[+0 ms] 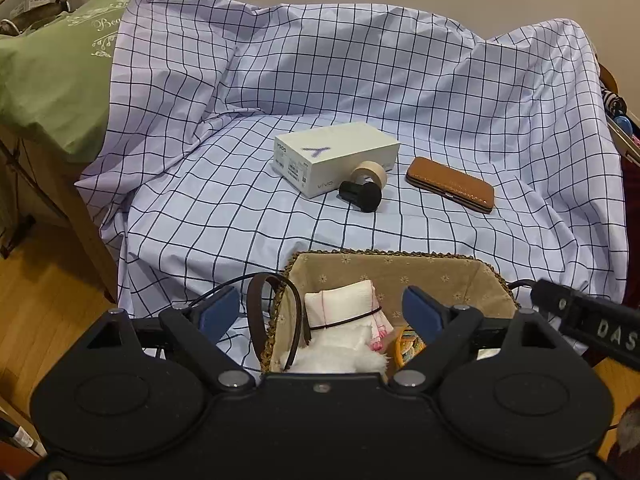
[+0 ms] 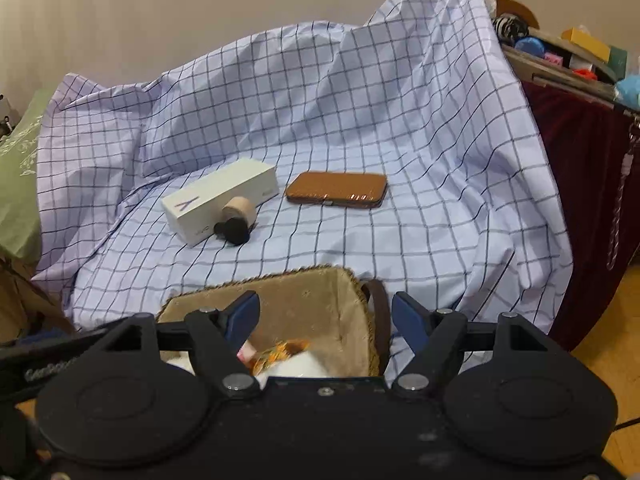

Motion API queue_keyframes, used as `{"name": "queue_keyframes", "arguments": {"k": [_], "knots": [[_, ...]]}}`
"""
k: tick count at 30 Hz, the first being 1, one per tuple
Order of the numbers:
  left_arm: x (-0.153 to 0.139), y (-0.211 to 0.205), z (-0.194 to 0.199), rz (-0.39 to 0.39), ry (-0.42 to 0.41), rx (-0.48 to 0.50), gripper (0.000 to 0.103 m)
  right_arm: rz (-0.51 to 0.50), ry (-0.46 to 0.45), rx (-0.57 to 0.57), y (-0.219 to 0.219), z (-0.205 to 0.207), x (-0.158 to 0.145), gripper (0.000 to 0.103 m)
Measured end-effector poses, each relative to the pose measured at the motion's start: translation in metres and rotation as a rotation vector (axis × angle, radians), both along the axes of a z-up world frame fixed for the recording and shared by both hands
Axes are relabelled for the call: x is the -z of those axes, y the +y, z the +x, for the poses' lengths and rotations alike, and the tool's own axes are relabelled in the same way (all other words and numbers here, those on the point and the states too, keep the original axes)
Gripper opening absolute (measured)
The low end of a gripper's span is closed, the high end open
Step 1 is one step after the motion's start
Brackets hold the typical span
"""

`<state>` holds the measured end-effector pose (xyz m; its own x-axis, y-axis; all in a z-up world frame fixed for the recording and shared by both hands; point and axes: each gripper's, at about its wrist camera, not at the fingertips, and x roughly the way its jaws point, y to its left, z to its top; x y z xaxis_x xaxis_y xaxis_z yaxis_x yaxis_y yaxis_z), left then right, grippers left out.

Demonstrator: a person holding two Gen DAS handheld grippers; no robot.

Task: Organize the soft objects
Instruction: 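Open the left tool over the basket while the right tool lowers and releases the towel pack inside, then move both tools from the basket toward the beige tape roll and black stamp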

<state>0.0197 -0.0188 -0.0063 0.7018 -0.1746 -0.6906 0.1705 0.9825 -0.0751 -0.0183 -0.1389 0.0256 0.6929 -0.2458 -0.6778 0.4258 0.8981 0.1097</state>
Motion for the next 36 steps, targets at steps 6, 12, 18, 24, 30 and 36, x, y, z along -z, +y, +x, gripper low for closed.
{"name": "queue_keyframes", "arguments": {"k": [6, 12, 18, 24, 30, 36], "knots": [[0.000, -0.002, 0.007, 0.039, -0.029, -0.015, 0.097, -0.107, -0.021, 0.032, -0.005, 0.018, 0.006, 0.074], [0.009, -0.010, 0.024, 0.093, -0.023, -0.003, 0.097, -0.204, 0.008, 0.044, -0.012, 0.044, 0.021, 0.075], [0.020, -0.019, 0.046, 0.115, 0.007, 0.012, 0.097, -0.228, 0.057, 0.020, -0.016, 0.075, 0.036, 0.075], [0.027, -0.025, 0.069, 0.123, 0.034, 0.023, 0.097, -0.230, 0.105, -0.015, -0.018, 0.115, 0.051, 0.075], [0.035, -0.029, 0.093, 0.119, 0.061, 0.031, 0.097, -0.224, 0.142, -0.051, -0.019, 0.159, 0.063, 0.076], [0.046, -0.029, 0.120, 0.115, 0.088, 0.030, 0.097, -0.216, 0.150, -0.064, -0.025, 0.199, 0.067, 0.077]]}}
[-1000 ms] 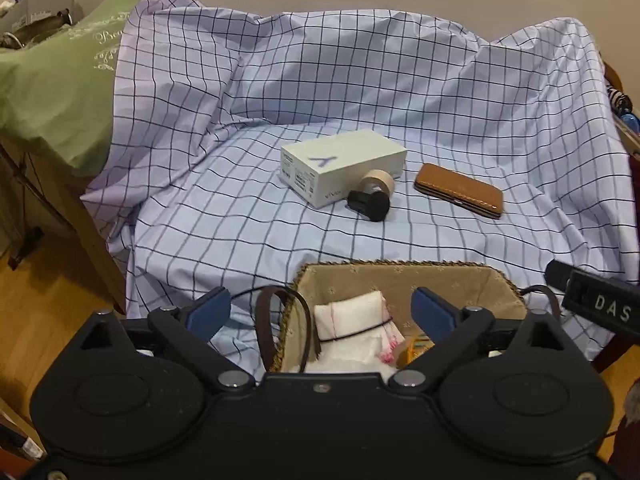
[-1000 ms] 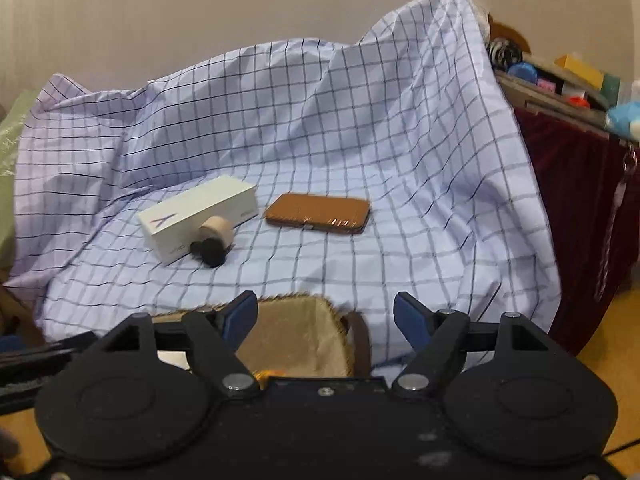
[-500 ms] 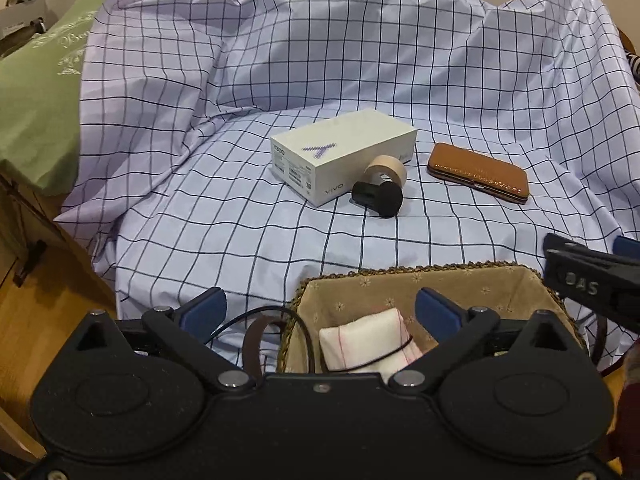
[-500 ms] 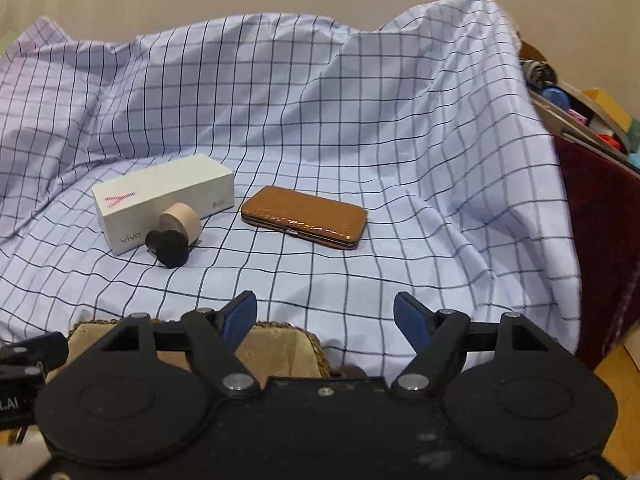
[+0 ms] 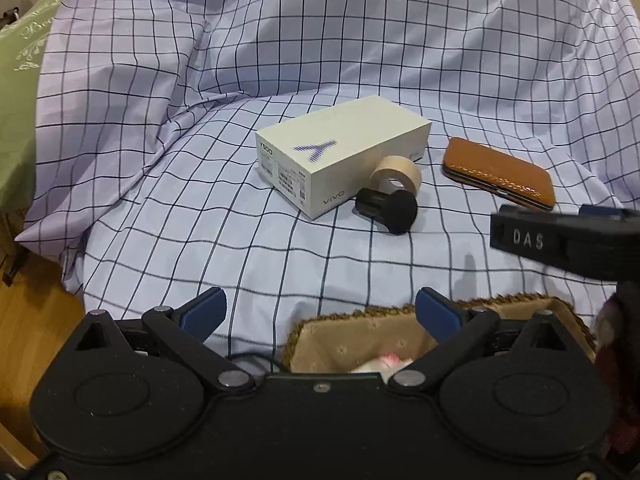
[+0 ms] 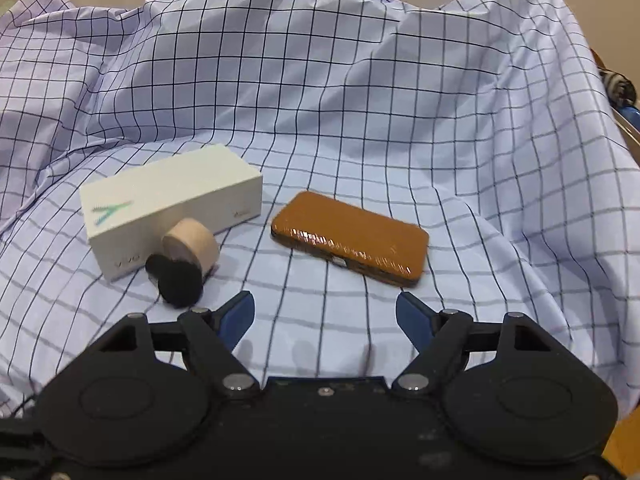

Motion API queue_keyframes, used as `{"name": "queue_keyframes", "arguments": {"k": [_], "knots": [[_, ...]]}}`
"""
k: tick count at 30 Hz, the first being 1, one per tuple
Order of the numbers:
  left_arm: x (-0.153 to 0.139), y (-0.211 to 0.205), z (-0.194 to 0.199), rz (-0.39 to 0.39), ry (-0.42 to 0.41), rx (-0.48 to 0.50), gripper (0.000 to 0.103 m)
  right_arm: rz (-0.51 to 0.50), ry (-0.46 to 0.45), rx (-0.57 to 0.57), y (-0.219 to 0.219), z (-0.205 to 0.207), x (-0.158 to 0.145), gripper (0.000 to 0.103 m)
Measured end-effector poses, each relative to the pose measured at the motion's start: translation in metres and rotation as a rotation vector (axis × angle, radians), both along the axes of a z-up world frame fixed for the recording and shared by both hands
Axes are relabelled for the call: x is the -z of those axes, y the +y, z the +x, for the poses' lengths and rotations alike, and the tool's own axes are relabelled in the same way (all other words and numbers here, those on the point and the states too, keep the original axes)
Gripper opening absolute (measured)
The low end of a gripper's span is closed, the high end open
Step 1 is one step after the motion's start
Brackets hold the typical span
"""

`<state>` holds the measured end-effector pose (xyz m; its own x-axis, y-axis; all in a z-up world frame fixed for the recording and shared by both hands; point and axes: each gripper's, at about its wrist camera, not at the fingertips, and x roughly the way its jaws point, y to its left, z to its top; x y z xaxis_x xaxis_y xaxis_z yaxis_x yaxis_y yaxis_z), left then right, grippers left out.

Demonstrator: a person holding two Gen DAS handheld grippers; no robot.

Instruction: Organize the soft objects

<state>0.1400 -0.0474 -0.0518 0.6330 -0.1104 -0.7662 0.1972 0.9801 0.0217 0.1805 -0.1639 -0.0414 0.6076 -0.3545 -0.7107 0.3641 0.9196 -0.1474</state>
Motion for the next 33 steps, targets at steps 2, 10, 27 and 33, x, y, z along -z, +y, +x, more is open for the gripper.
{"name": "queue_keyframes", "arguments": {"k": [2, 10, 27, 33], "knots": [[0.004, 0.001, 0.009, -0.002, 0.010, -0.004, 0.097, -0.006, -0.001, -0.002, -0.002, 0.014, 0.002, 0.077], [0.014, 0.004, 0.032, -0.008, 0.033, -0.032, 0.097, 0.023, -0.005, -0.087, 0.010, 0.062, 0.012, 0.077], [0.028, 0.012, 0.046, -0.031, 0.095, -0.046, 0.097, 0.095, 0.056, 0.003, -0.004, 0.099, 0.044, 0.079], [0.031, 0.012, 0.047, -0.038, 0.106, -0.044, 0.097, 0.118, 0.039, -0.045, 0.000, 0.093, 0.042, 0.079]]}}
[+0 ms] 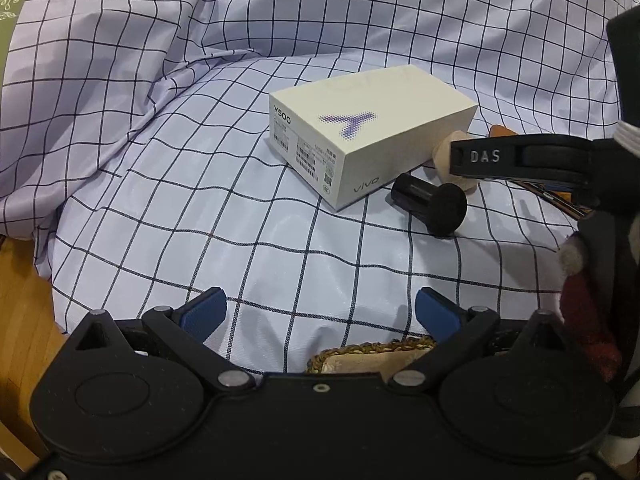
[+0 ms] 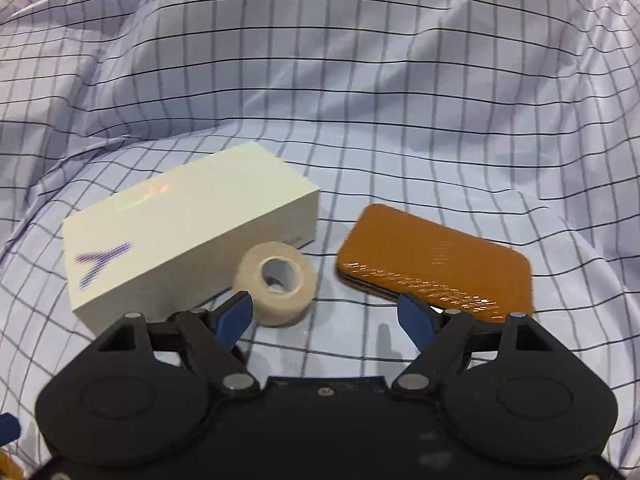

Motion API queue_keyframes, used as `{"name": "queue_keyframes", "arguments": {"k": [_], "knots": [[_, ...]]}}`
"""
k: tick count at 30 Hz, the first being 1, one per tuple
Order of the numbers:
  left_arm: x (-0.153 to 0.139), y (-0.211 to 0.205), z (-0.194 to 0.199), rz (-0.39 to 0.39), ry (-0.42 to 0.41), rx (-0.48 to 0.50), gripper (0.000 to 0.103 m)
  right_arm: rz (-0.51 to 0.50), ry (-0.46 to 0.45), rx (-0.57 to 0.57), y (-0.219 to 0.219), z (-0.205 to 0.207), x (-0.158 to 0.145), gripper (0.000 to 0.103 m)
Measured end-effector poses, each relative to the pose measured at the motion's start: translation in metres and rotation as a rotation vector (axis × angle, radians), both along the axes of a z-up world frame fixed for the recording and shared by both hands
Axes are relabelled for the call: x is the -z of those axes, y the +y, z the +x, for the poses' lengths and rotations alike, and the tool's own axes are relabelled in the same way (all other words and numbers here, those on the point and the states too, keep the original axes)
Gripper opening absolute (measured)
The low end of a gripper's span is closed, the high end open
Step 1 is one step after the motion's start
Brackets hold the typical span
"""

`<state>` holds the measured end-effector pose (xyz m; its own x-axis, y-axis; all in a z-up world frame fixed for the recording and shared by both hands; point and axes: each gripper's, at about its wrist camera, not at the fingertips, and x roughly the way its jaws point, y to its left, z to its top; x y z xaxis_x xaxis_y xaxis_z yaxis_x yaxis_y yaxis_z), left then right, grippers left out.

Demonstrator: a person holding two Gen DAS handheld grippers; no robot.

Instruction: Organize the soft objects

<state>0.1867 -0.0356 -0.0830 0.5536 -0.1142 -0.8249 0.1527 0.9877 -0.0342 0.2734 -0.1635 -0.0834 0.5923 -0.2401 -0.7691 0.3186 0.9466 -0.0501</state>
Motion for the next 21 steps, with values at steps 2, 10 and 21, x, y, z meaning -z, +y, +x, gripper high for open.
{"name": "queue_keyframes", "arguments": {"k": [2, 10, 21], "knots": [[0.000, 0.000, -0.001, -0.001, 0.002, 0.001, 0.097, 0.000, 0.006, -0.018, 0.004, 0.004, 0.003, 0.079], [-0.001, 0.001, -0.002, -0.007, 0.004, 0.000, 0.097, 0.006, 0.030, -0.044, 0.009, 0.018, 0.012, 0.068], [-0.003, -0.001, -0.001, -0.002, -0.006, 0.012, 0.097, 0.056, 0.040, -0.015, 0.000, 0.012, 0.011, 0.041]]}}
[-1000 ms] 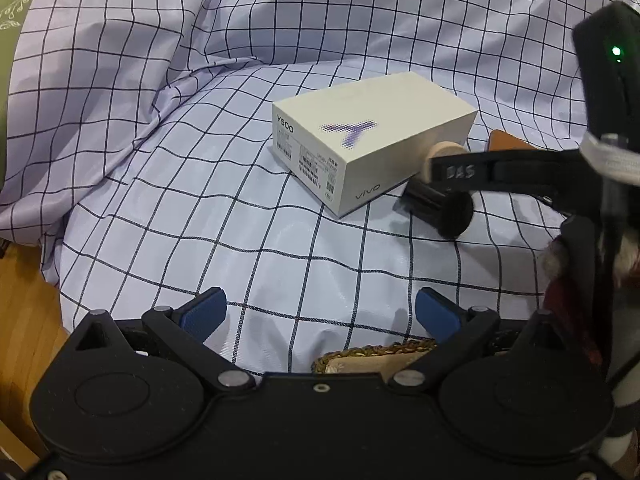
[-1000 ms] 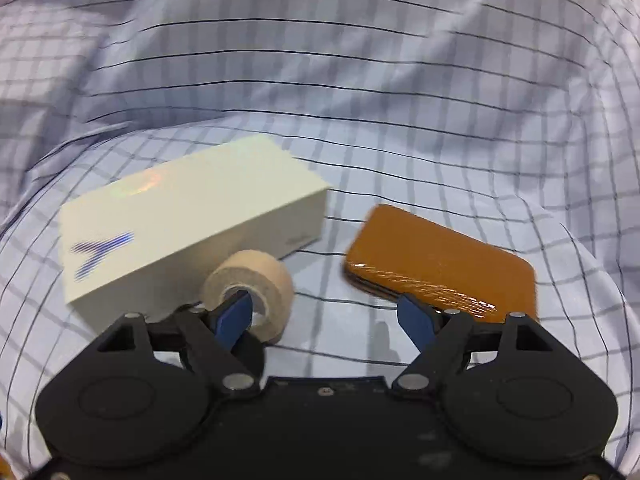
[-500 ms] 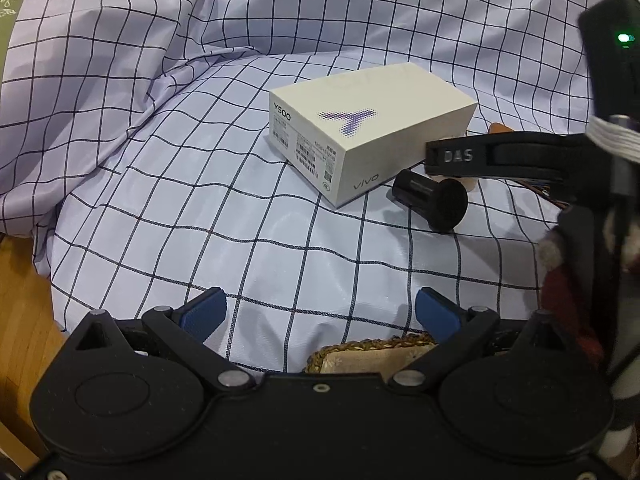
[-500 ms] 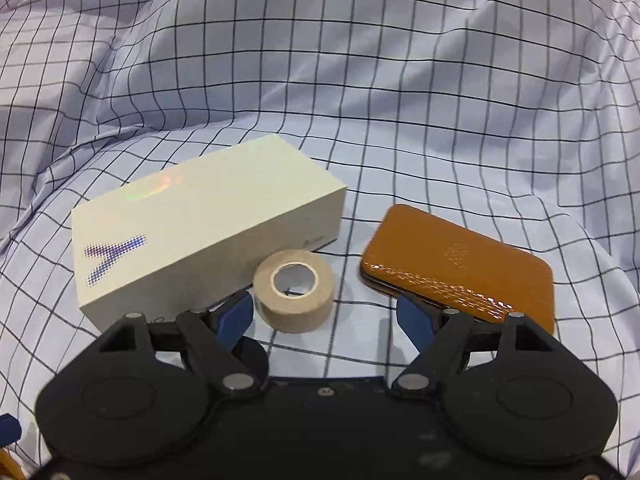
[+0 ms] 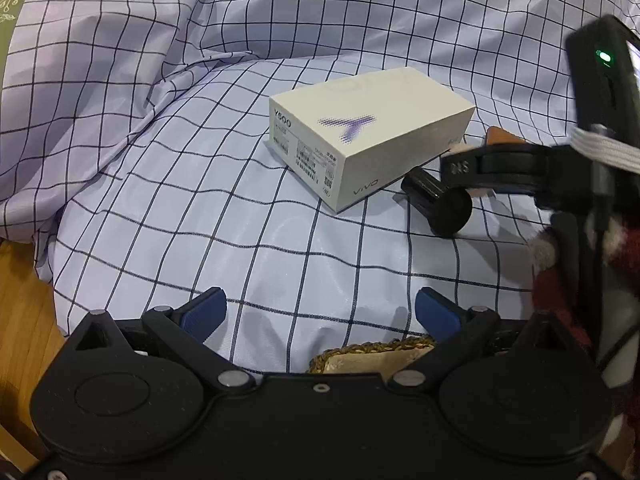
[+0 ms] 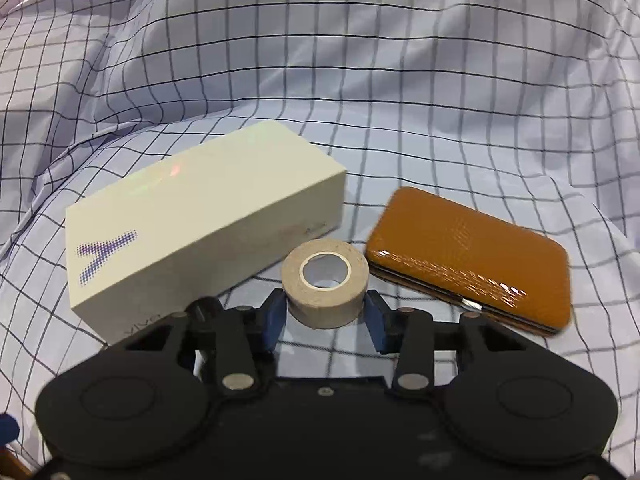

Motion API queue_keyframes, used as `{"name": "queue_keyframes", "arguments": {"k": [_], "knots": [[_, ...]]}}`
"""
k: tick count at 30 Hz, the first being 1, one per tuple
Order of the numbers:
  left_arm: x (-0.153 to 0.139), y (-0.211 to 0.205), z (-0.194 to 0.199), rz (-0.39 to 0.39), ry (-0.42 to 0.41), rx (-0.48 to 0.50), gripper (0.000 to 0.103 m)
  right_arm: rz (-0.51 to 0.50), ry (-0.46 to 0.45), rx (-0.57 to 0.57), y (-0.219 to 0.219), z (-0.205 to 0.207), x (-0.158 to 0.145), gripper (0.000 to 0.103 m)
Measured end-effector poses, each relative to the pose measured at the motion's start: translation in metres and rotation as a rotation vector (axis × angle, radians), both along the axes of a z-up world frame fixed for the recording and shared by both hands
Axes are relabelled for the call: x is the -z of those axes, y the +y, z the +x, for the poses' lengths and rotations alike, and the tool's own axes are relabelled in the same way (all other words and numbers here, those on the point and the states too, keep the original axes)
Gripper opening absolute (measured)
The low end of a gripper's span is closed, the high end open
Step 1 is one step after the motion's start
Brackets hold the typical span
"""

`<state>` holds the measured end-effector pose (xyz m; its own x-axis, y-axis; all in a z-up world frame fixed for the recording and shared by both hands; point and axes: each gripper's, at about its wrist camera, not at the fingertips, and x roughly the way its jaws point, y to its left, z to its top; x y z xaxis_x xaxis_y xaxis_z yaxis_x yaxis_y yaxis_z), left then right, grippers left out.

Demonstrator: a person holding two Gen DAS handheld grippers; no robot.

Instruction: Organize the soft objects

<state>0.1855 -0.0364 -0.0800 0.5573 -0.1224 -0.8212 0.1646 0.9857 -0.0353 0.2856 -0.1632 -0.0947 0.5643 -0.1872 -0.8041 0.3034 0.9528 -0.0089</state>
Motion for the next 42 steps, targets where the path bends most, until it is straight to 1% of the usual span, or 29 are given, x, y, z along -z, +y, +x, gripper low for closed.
{"name": "queue_keyframes", "arguments": {"k": [5, 9, 11, 13, 18, 22, 26, 29, 33, 38, 42], "knots": [[-0.006, -0.007, 0.007, 0.001, -0.015, 0.025, 0.097, -0.020, 0.022, 0.064, -0.014, -0.027, -0.009, 0.041], [-0.011, -0.017, 0.016, -0.002, -0.033, 0.030, 0.097, -0.044, 0.041, 0.127, -0.026, -0.044, -0.009, 0.041], [-0.013, -0.023, 0.022, 0.009, -0.049, 0.024, 0.097, -0.059, 0.043, 0.149, -0.028, -0.051, -0.007, 0.041], [-0.012, -0.028, 0.028, 0.030, -0.058, 0.016, 0.097, -0.072, 0.038, 0.147, -0.029, -0.055, -0.004, 0.039], [-0.003, -0.041, 0.038, 0.085, -0.049, 0.024, 0.095, -0.062, 0.023, 0.153, -0.030, -0.055, -0.002, 0.044], [0.004, -0.046, 0.044, 0.088, -0.023, 0.023, 0.093, -0.051, 0.008, 0.154, -0.031, -0.057, -0.002, 0.045], [0.010, -0.050, 0.049, 0.083, -0.003, 0.022, 0.093, -0.039, -0.003, 0.154, -0.032, -0.058, -0.003, 0.046], [0.009, -0.055, 0.050, 0.083, -0.011, 0.027, 0.094, -0.033, -0.007, 0.157, -0.033, -0.059, -0.003, 0.049], [0.007, -0.060, 0.052, 0.075, -0.016, 0.030, 0.093, -0.026, -0.014, 0.161, -0.034, -0.061, -0.003, 0.050], [0.007, -0.063, 0.055, 0.044, -0.010, 0.037, 0.093, -0.007, -0.027, 0.192, -0.040, -0.065, -0.004, 0.050], [0.008, -0.066, 0.056, 0.013, -0.005, 0.068, 0.093, 0.009, -0.038, 0.231, -0.045, -0.070, -0.006, 0.052]]}}
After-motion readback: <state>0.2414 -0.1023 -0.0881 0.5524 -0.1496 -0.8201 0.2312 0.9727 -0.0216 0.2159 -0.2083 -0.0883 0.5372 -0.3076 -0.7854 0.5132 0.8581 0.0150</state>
